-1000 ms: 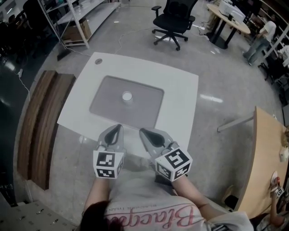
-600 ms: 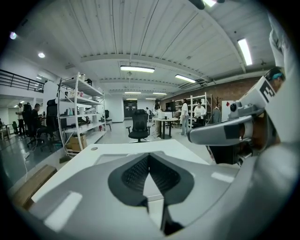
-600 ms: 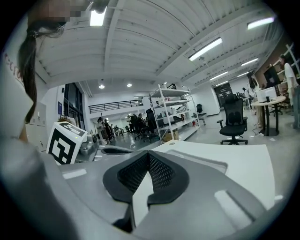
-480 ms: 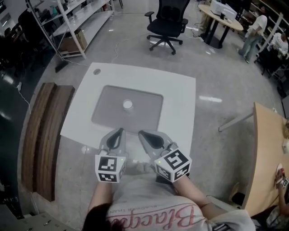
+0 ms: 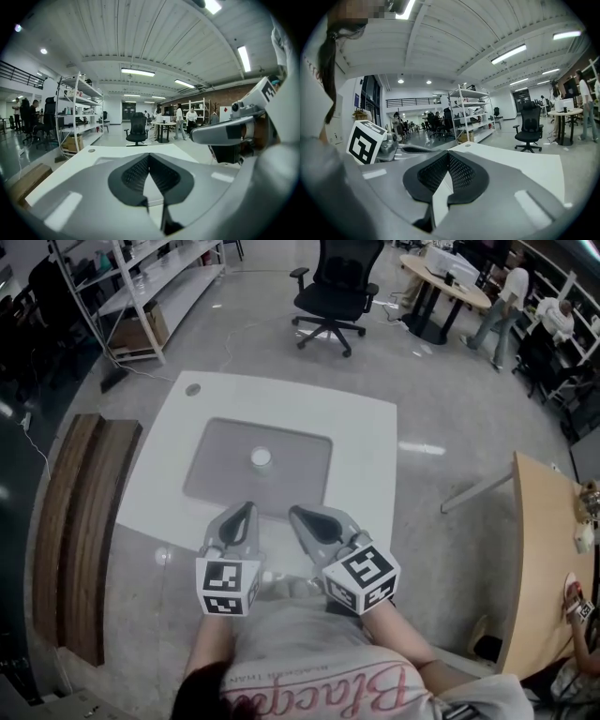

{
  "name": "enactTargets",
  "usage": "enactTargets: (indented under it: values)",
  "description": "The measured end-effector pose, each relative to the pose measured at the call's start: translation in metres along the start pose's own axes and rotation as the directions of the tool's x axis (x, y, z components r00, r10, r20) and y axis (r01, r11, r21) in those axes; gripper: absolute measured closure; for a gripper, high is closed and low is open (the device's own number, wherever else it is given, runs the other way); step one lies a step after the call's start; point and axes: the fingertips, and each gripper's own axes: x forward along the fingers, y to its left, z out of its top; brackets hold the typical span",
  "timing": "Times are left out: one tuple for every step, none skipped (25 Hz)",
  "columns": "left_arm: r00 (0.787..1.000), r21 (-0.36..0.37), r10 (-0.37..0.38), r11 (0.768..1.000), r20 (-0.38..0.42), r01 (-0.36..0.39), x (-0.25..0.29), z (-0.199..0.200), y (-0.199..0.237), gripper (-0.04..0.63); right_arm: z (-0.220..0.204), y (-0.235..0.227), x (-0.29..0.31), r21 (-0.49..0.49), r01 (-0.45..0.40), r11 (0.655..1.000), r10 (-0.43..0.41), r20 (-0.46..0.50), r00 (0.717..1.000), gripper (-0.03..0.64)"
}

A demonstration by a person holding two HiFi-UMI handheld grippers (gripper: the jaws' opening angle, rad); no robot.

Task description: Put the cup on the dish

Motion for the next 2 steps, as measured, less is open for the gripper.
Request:
enactTargets:
  values:
    - [1.0,-0.003,0.001,1.0,0.003,-0.001,0.0003,0.0007,0.0004,0.595,0.0001,-0.0001,-0.0002,-0.008,0.0,1.0,0.0,-0.005,1.0,0.615]
    - [1.0,-0.007,0.002,1.0,0.007,-0.002,0.0006,0.0015,0.0006,0.595,0.0001,-0.0004,-0.0003,-0.016,0.001,1.0,-0.001,-0.011,1.0,0.615]
